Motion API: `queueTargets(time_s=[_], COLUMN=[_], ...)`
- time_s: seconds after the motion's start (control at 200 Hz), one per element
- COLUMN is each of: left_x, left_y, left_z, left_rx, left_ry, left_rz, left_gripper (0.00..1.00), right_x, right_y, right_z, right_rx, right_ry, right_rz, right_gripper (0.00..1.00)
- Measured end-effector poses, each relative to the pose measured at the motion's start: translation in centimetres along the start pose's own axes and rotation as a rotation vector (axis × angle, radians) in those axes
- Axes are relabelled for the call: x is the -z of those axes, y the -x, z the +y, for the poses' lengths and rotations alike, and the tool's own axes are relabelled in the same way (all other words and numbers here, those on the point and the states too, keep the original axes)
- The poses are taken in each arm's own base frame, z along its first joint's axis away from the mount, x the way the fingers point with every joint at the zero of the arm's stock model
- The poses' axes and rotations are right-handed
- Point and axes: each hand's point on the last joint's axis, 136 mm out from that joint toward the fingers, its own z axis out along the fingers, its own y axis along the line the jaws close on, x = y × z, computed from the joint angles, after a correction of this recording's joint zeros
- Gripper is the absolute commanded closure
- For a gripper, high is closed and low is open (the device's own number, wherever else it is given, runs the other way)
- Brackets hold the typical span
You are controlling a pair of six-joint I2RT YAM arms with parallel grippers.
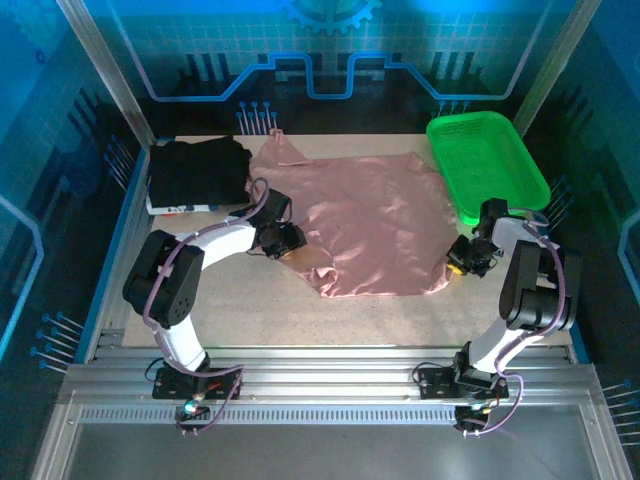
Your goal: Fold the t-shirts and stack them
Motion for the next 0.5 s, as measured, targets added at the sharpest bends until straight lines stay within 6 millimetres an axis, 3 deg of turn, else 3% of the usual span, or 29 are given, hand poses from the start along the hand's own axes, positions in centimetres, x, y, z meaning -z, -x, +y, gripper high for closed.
queueTargets(time_s=[0.14,0.5], left_x=[-0.3,-1.8], left_y=[0.5,0.4], left_z=[-0.4,-0.2], left_rx=[-0.007,-0.026], left_ry=[-0.003,0.023], left_rz=[-0.003,0.026], left_gripper=[0.62,0.84], right_x=[0.0,0.0], right_y=[0.0,0.0], right_z=[0.0,0.0], right_rx=[0.000,0.007], right_ry=[0.000,0.000], right_rz=[0.000,0.000], right_gripper=[1.00,1.00])
